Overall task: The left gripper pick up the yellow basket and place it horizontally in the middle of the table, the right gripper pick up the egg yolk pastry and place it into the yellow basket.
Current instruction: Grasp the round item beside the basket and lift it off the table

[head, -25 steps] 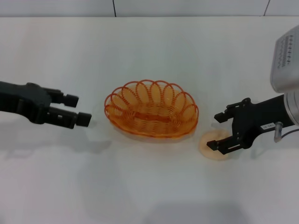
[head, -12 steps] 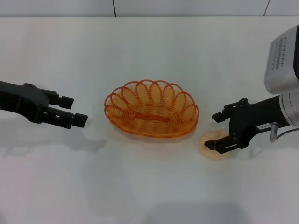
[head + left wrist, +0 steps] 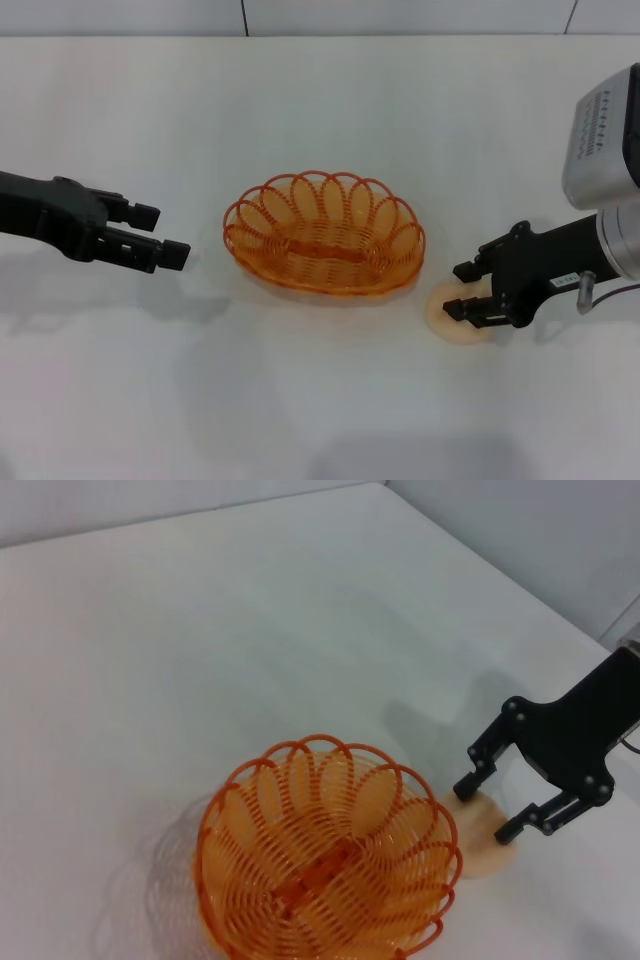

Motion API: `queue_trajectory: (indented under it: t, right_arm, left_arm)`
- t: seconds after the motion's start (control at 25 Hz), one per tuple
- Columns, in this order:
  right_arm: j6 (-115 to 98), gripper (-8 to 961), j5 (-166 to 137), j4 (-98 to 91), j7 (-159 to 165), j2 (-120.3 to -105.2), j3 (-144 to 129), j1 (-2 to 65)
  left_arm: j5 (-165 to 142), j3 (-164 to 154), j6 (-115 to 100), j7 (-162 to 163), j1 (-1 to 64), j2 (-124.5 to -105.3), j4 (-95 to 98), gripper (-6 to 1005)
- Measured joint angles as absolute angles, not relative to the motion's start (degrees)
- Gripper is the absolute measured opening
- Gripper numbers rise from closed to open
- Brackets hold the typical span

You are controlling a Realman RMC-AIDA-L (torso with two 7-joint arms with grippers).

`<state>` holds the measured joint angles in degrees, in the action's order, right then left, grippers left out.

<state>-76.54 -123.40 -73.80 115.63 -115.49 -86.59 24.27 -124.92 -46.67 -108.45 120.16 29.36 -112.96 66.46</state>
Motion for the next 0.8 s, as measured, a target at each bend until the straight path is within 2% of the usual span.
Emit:
queue_trajectory:
  t: [0.24,0.48,0.68,0.8]
  right_arm:
    - [-76.67,419,-123.46,-73.74,115.7,-115.42,-86.95,24.38]
    - [-76.98,186,-123.49,-73.74,115.94,-115.37,-86.65,24.43]
    - [-77.72,69,-123.49,-74.19,116.16,-115.31,-86.57,24.44]
    - [-77.91,58,-123.5,-74.74,116.83,-115.28,-86.43,24.33]
  left_arm:
    - [-125.09,-46.67,-108.28,120.15,29.35,-113.05,66.38,872]
    - [-125.02,-46.67,-108.2,120.14,29.02,-113.1,66.35,872]
    - [-124.93,-46.67,-108.19,120.15,28.86,-113.13,66.35,872]
    - [-124.93,-46.67,-108.19,120.21,28.76,-113.2,66.35,872]
